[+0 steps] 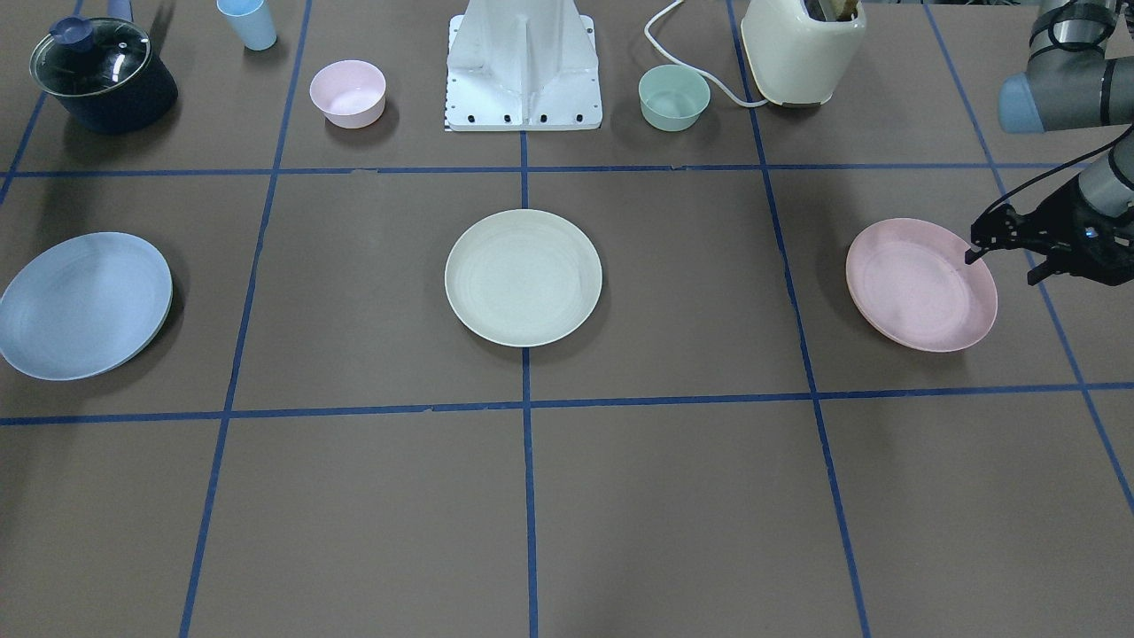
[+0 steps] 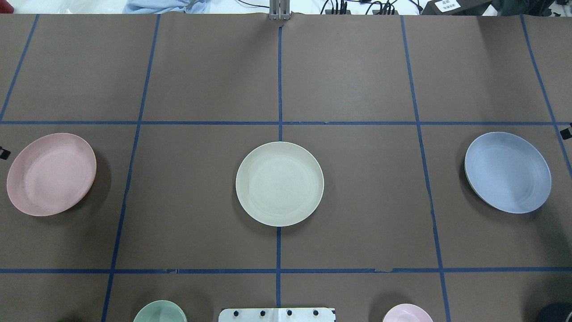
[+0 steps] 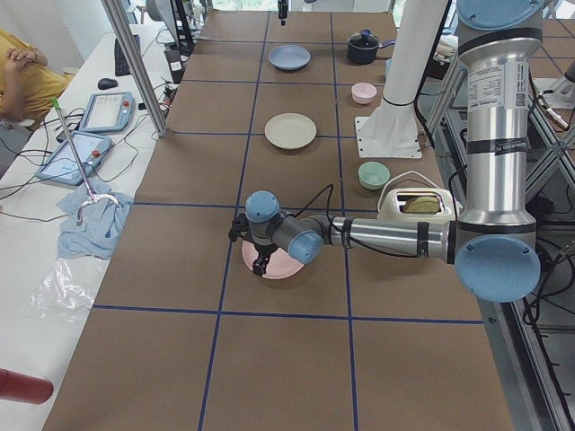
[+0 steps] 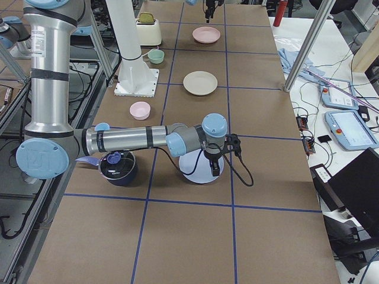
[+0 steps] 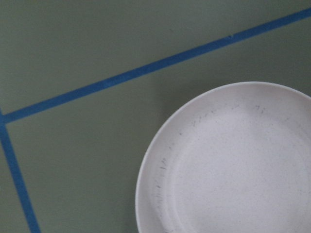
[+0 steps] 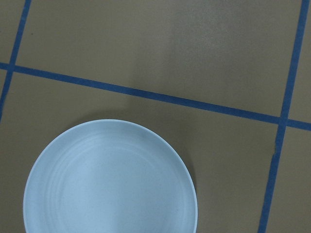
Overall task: Stack three plates with pink and blue
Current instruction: 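Lower the left gripper to the rim of the pink plate and grasp it, then lift the pink plate with the left gripper and carry it over the cream plate, then lower the pink plate onto the cream plate and open the left gripper, then raise the left gripper off the stack while the right gripper grasps the blue plate rim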
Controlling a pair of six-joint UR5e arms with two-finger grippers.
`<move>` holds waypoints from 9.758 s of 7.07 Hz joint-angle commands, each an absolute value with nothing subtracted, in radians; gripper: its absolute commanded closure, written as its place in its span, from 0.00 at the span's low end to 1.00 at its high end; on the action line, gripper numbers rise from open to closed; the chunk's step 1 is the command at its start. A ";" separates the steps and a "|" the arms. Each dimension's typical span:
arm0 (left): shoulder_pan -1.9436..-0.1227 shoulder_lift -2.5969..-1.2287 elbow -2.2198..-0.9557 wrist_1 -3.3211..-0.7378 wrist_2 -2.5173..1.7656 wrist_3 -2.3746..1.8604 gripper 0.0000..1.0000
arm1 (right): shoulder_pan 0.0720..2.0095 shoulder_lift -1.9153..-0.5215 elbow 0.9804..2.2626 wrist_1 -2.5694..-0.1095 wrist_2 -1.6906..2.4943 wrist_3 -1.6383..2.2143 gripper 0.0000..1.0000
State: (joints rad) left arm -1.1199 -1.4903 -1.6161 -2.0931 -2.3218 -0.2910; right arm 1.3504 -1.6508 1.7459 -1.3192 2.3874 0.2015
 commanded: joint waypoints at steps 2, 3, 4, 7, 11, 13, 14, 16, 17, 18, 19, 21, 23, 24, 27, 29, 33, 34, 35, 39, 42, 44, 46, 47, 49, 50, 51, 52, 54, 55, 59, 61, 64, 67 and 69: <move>-1.106 -1.503 -1.527 -2.111 -2.324 -0.307 0.02 | 1.351 -1.651 1.756 -1.319 2.387 0.201 0.00; -1.104 -1.505 -1.522 -2.111 -2.325 -0.320 0.02 | 1.351 -1.652 1.769 -1.319 2.388 0.202 0.00; -1.104 -1.525 -1.505 -2.109 -2.326 -0.336 0.03 | 1.351 -1.658 1.775 -1.319 2.387 0.201 0.00; -1.104 -1.581 -1.433 -2.108 -2.329 -0.337 0.10 | 1.351 -1.658 1.781 -1.319 2.387 0.201 0.00; -1.104 -1.586 -1.416 -2.109 -2.347 -0.339 0.46 | 1.351 -1.658 1.789 -1.319 2.382 0.201 0.00; -1.104 -1.585 -1.413 -2.096 -2.359 -0.348 1.00 | 1.351 -1.658 1.790 -1.319 2.384 0.201 0.00; -1.106 -1.583 -1.401 -2.095 -2.428 -0.362 1.00 | 1.351 -1.658 1.790 -1.319 2.382 0.201 0.00; -1.168 -1.588 -1.411 -2.098 -2.509 -0.364 1.00 | 1.351 -1.658 1.790 -1.319 2.379 0.201 0.00; -1.208 -1.598 -1.443 -2.095 -2.541 -0.364 1.00 | 1.351 -1.658 1.790 -1.319 2.381 0.201 0.00; -1.221 -1.598 -1.484 -2.088 -2.542 -0.364 1.00 | 1.350 -1.658 1.790 -1.319 2.381 0.201 0.00; -1.221 -1.615 -1.499 -2.077 -2.560 -0.367 1.00 | 1.350 -1.658 1.790 -1.319 2.381 0.201 0.00; -1.220 -1.653 -1.540 -2.077 -2.661 -0.467 1.00 | 1.351 -1.658 1.789 -1.319 2.384 0.201 0.00; -1.191 -1.704 -1.639 -2.089 -2.661 -0.758 1.00 | 1.351 -1.658 1.789 -1.319 2.390 0.204 0.00; -1.116 -1.736 -1.675 -2.088 -2.649 -0.852 1.00 | 1.350 -1.658 1.789 -1.321 2.390 0.204 0.00; -0.929 -1.929 -1.678 -2.088 -2.579 -1.162 1.00 | 1.350 -1.660 1.783 -1.321 2.391 0.204 0.00; -0.789 -2.012 -1.666 -2.089 -2.469 -1.212 1.00 | 1.350 -1.660 1.778 -1.322 2.390 0.204 0.00; -0.651 -2.094 -1.606 -2.091 -2.318 -1.212 1.00 | 1.347 -1.660 1.775 -1.322 2.390 0.204 0.00; -0.632 -2.112 -1.579 -2.106 -2.310 -1.210 1.00 | 1.347 -1.660 1.775 -1.322 2.390 0.204 0.00; -0.630 -2.112 -1.560 -2.140 -2.304 -1.210 1.00 | 1.345 -1.660 1.775 -1.322 2.390 0.204 0.00; -0.627 -2.117 -1.559 -2.143 -2.301 -1.209 1.00 | 1.344 -1.660 1.775 -1.322 2.390 0.204 0.00; -0.629 -2.122 -1.548 -2.158 -2.287 -1.204 1.00 | 1.344 -1.660 1.773 -1.322 2.390 0.204 0.00; -0.627 -2.123 -1.536 -2.174 -2.269 -1.204 1.00 | 1.342 -1.660 1.772 -1.322 2.390 0.204 0.00; -0.626 -2.134 -1.523 -2.175 -2.267 -1.206 0.92 | 1.342 -1.660 1.772 -1.321 2.390 0.204 0.00; -0.623 -2.134 -1.520 -2.175 -2.267 -1.207 0.38 | 1.342 -1.660 1.772 -1.321 2.390 0.204 0.00; -0.623 -2.138 -1.525 -2.172 -2.267 -1.210 0.22 | 1.342 -1.660 1.772 -1.321 2.390 0.204 0.00; -0.624 -2.134 -1.549 -2.172 -2.269 -1.213 0.22 | 1.342 -1.660 1.772 -1.322 2.391 0.204 0.00; -0.630 -2.128 -1.574 -2.171 -2.269 -1.213 0.23 | 1.335 -1.660 1.767 -1.324 2.391 0.206 0.00; -0.655 -2.125 -1.584 -2.169 -2.269 -1.213 0.23 | 1.321 -1.663 1.749 -1.324 2.390 0.209 0.00; -0.699 -2.106 -1.606 -2.169 -2.272 -1.215 0.23 | 1.293 -1.661 1.721 -1.321 2.387 0.296 0.01; -0.703 -2.106 -1.605 -2.169 -2.270 -1.215 0.23 | 1.290 -1.661 1.720 -1.321 2.402 0.308 0.01; -0.709 -2.106 -1.606 -2.169 -2.267 -1.215 0.23 | 1.255 -1.654 1.493 -0.969 2.416 0.378 0.01; -0.709 -2.106 -1.606 -2.169 -2.267 -1.215 0.23 | 1.247 -1.654 1.477 -0.931 2.418 0.443 0.01; -0.709 -2.105 -1.606 -2.169 -2.267 -1.215 0.23 | 1.175 -1.652 1.462 -0.933 2.411 0.443 0.01; -0.709 -2.105 -1.606 -2.169 -2.266 -1.216 0.23 | 1.175 -1.652 1.428 -0.930 2.410 0.442 0.02; -0.709 -2.105 -1.614 -2.169 -2.267 -1.241 0.23 | 1.175 -1.649 1.407 -0.930 2.410 0.442 0.07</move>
